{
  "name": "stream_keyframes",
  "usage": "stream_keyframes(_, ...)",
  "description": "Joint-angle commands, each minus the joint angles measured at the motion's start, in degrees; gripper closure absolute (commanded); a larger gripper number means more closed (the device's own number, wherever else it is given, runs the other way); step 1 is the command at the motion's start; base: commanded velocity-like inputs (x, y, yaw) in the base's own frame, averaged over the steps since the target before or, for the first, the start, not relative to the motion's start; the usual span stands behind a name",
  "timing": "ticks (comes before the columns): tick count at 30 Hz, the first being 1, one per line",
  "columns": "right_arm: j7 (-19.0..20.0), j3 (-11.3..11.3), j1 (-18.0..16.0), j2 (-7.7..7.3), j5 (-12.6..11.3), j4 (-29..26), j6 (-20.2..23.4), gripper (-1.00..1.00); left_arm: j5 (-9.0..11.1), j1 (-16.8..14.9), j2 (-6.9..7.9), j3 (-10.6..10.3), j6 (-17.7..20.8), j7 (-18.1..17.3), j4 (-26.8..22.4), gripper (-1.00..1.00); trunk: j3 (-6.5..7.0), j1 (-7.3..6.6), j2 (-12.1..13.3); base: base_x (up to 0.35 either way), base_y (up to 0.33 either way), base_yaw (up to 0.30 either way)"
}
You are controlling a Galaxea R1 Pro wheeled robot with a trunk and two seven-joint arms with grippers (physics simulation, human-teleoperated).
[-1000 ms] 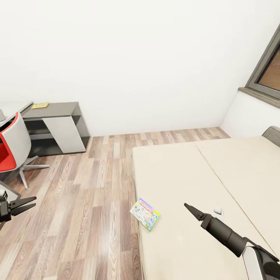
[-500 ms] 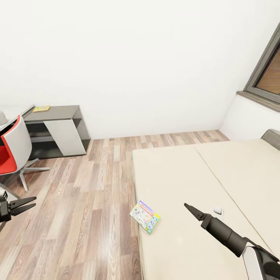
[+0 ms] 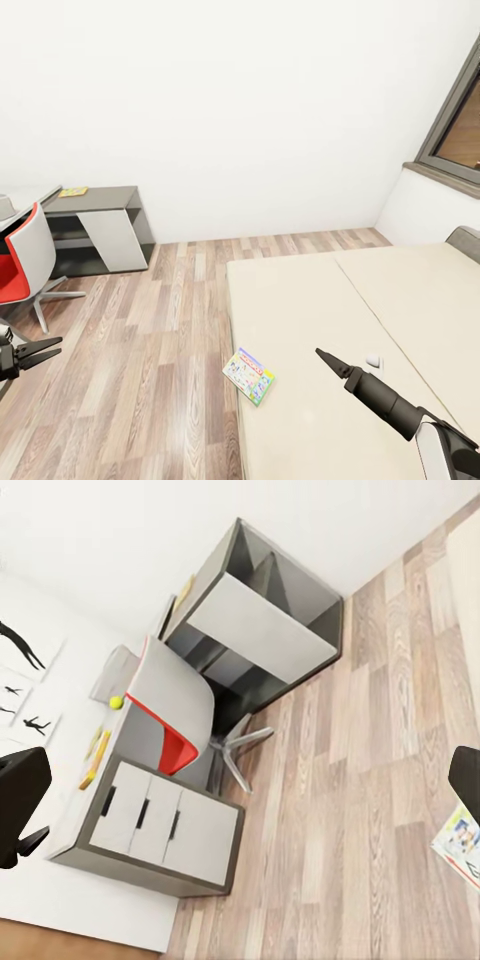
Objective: Put all the toys in the child's room - the three board games (two on the bed and one on the table), the two jigsaw puzzles on the table, and the tennis ball on the table - inside the toy box on the table in the child's room.
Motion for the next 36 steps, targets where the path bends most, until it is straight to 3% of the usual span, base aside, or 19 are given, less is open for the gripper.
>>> stream_keyframes(1,0.1,-0.1,-0.1,0.06,-0.1,0.0,0.3,-1.0,-0.1,0.0,0.01,0.0,0.6,-0.3,0.0,-1.0,-0.01,0.03,-0.1,0.0,0.0,0.0)
stream_keyframes(36,0.1,-0.1,-0.1,0.12,-0.1,0.0,0.3,-1.0,-0.1,0.0,-0.13,0.0,0.5,-0.2,0.0,-1.0,3.29,0.03,-0.1,0.0,0.0,0.0)
